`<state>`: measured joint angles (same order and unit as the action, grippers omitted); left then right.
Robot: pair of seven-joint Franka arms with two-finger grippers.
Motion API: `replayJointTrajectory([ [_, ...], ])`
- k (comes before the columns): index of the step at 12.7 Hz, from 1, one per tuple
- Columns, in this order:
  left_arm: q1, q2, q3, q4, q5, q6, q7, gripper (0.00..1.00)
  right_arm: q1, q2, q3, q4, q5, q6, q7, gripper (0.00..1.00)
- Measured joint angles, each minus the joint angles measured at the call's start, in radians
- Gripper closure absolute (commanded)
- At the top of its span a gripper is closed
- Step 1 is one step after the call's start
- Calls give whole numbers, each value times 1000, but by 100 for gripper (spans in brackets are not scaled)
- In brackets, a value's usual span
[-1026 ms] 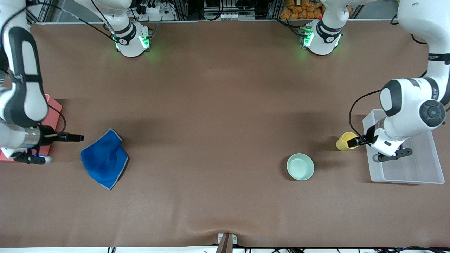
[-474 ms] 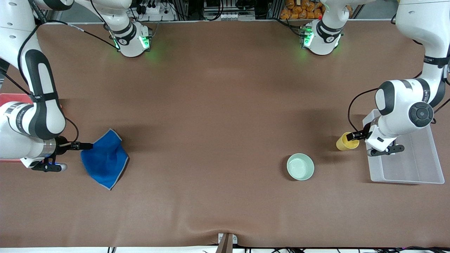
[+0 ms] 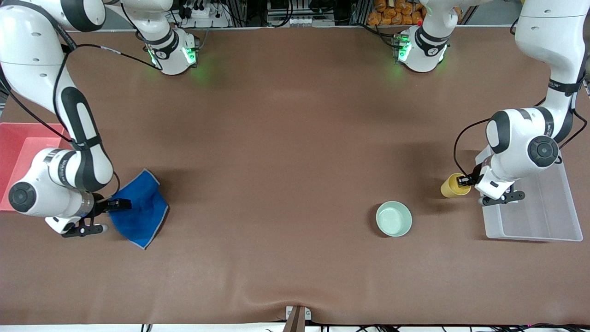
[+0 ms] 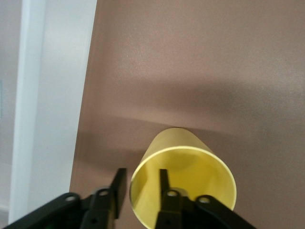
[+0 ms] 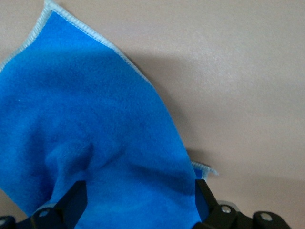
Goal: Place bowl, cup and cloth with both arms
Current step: 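Lower the yellow cup into the clear bin with the left gripper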
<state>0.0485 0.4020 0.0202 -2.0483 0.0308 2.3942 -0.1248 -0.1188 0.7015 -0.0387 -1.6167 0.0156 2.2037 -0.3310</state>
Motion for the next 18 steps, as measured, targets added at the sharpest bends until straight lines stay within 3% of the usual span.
replayJointTrajectory([
  [4,0,-7,-1,61,0,-40,0,100,-5,12,-9,1,-60,64,-95,0],
  [6,3,-17,2,182,0,-218,0,100,-7,25,-10,-1,-64,86,-111,0],
  [7,10,-24,7,269,0,-331,0,100,-9,32,-10,-2,-64,100,-112,17],
  [9,34,-40,22,422,0,-514,34,100,-16,42,-11,-7,-65,131,-113,65],
  [11,60,-45,67,499,-11,-586,141,100,-21,43,-11,-25,-65,146,-113,99],
  [14,95,-7,166,508,-49,-580,322,100,-21,40,-9,-29,-48,147,-113,100],
  [18,95,133,177,530,-85,-438,346,100,-23,38,-5,-29,-34,144,-111,100],
])
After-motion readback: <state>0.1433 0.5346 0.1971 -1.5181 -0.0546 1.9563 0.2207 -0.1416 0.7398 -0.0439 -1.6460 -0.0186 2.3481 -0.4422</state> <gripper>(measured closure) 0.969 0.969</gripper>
